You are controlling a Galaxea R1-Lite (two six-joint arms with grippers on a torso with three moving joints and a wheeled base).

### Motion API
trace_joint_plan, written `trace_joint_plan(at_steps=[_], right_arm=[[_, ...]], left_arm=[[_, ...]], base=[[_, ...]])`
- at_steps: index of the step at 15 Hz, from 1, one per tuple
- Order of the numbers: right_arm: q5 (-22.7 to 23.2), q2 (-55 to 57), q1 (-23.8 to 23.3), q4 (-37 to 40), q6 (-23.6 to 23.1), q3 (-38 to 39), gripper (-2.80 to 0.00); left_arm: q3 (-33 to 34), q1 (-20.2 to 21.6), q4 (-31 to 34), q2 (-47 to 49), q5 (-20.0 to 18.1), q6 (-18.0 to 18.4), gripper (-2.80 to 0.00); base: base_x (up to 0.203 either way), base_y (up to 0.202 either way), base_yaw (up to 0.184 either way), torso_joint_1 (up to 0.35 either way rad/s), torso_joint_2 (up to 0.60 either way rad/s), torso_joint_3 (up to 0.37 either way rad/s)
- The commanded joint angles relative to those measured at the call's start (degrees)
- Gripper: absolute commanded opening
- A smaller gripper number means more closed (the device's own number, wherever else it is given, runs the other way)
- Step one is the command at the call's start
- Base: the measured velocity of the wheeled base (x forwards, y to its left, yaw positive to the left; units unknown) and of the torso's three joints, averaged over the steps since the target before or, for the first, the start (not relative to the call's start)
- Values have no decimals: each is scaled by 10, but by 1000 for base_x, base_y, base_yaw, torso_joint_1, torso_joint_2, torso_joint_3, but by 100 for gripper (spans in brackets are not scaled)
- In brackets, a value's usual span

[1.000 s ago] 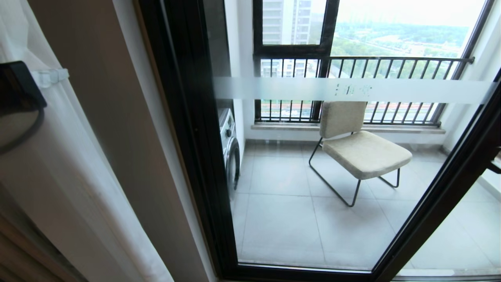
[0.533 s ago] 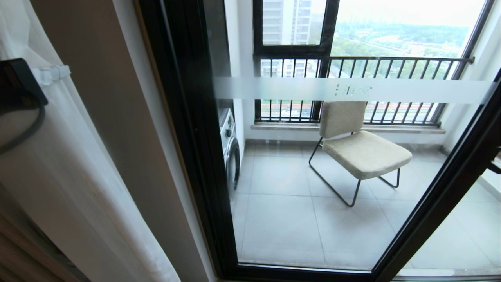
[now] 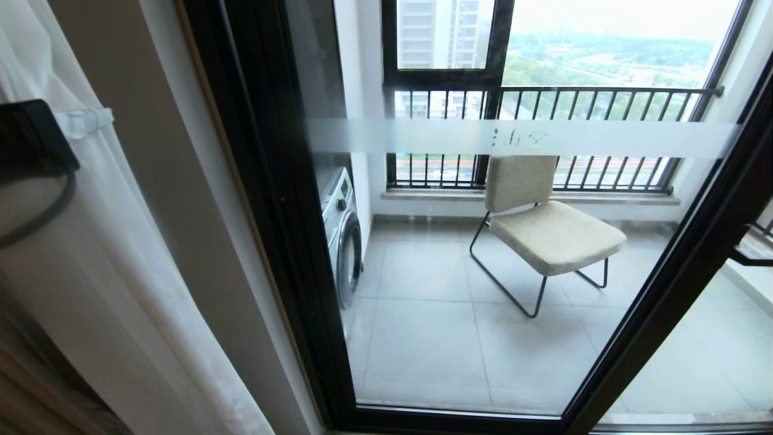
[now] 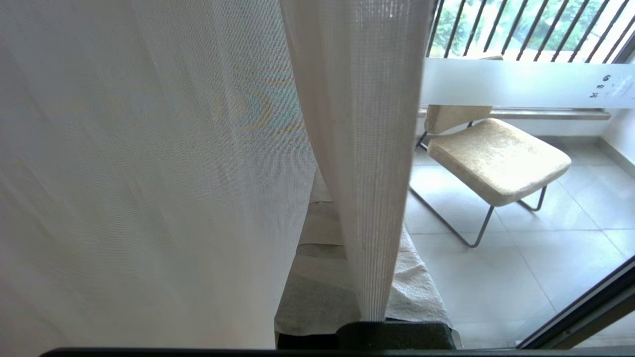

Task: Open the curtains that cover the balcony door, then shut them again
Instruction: Close the inner curtains on both sides

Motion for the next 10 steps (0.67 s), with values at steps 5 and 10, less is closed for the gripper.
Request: trace_joint_plan(at_steps=[5,10], right_arm=[[0,0,-1,0,0,0,-280],[0,0,-1,0,0,0,-280]], left_arm=[[2,-4,-2,1,0,0,-280],[2,-8,-2,1,0,0,-280]], base=[[0,-190,0,1,1,6],[0,-193,1,1,1,4]])
